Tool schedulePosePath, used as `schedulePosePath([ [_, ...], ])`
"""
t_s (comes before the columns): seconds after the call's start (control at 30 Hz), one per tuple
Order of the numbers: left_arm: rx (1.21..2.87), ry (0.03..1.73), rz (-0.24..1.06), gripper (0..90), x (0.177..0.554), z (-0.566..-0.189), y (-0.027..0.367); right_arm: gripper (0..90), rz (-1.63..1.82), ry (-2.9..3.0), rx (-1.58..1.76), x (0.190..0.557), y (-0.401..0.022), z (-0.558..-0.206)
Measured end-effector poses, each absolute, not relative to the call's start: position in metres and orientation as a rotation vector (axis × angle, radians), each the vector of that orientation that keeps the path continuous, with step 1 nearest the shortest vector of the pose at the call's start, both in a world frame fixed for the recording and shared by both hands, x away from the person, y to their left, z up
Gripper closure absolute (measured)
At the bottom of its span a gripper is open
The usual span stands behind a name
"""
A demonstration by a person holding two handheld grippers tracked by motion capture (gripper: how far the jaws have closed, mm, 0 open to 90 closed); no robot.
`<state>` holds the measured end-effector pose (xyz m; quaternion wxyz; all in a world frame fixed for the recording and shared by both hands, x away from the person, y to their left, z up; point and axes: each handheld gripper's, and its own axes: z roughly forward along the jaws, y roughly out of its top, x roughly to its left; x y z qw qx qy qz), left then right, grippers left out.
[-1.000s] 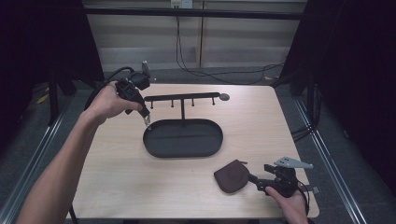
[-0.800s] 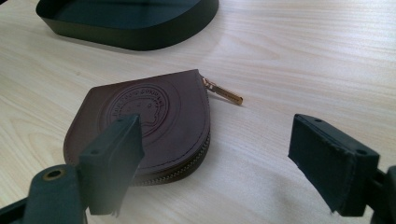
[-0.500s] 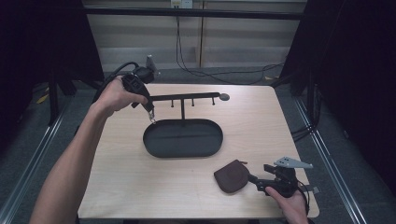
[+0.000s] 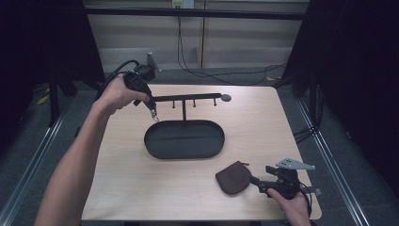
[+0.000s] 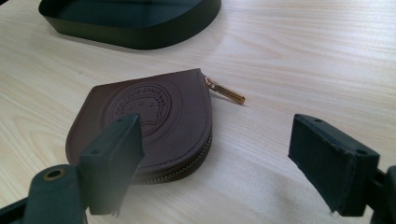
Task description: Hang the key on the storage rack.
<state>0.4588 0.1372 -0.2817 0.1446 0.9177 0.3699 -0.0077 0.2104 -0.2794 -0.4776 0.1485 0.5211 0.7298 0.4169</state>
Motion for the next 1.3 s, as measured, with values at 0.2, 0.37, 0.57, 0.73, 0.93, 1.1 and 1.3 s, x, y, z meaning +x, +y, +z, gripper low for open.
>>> schedulePosePath([
  [0.2, 2.657, 1.068, -0.006, 85.5, 0.461, -0.283, 0.135, 17.2, 1.198, 2.101, 1.497, 0.211, -0.279, -0.478],
  [0.37, 2.642, 1.088, -0.008, 85.4, 0.465, -0.284, 0.138, 17.2, 1.199, 2.102, 1.497, 0.211, -0.279, -0.478],
  [0.57, 2.655, 1.099, 0.014, 85.2, 0.468, -0.287, 0.136, 17.2, 1.2, 2.104, 1.496, 0.21, -0.279, -0.478],
  [0.73, 2.68, 1.103, 0.049, 85.2, 0.468, -0.289, 0.134, 17.2, 1.202, 2.104, 1.495, 0.21, -0.279, -0.478],
  [0.93, 2.655, 1.108, 0.053, 82.4, 0.466, -0.287, 0.136, 17.2, 1.199, 2.106, 1.496, 0.21, -0.278, -0.478],
  [1.1, 2.623, 1.129, 0.069, 77.2, 0.463, -0.284, 0.141, 17.2, 1.197, 2.105, 1.498, 0.21, -0.278, -0.478],
  [1.3, 2.582, 1.137, 0.056, 72.7, 0.46, -0.285, 0.149, 17.2, 1.197, 2.102, 1.506, 0.211, -0.278, -0.478],
])
